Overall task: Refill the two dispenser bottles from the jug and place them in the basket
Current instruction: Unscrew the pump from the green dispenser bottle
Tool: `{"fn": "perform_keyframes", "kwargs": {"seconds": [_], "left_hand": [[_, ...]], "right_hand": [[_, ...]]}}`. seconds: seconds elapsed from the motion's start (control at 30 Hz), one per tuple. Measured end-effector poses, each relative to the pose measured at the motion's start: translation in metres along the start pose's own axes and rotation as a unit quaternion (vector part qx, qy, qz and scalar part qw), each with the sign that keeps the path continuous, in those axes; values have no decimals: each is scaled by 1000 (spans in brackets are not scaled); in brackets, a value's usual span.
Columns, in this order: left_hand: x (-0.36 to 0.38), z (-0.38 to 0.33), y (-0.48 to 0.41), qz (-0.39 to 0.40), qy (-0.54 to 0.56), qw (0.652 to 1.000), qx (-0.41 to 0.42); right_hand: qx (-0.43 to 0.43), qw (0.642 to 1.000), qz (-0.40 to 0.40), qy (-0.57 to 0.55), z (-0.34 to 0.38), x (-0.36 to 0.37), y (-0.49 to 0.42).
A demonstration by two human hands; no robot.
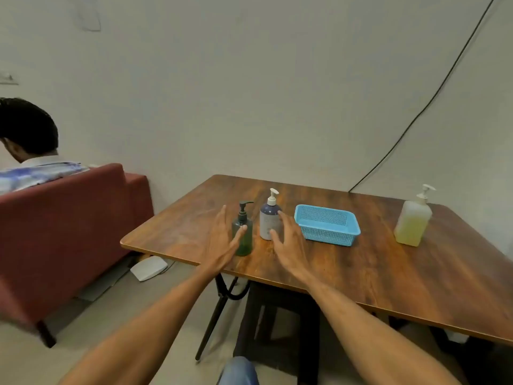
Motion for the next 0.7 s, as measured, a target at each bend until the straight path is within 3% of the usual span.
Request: {"fn": "perform_keyframes", "kwargs": {"seconds": [0.23,0.43,0.7], "left_hand": [[31,40,-21,23,66,993,-93],[46,47,-31,23,103,992,-69],[83,-3,-33,19,129,991,-3]], "right_hand": [[36,997,39,-52,-19,42,-5],[33,995,59,-70,-23,54,-12],[71,993,10,-96,-64,12,-6]]}}
Point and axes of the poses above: each hand's wrist, its own y-axis away from the middle knuckle, its own x-axis out of the palm, z = x × y, the point moved 6 cm from there along -y, towards the middle knuckle, and after that the axes turned 8 degrees about y, right-handed, at the moved point
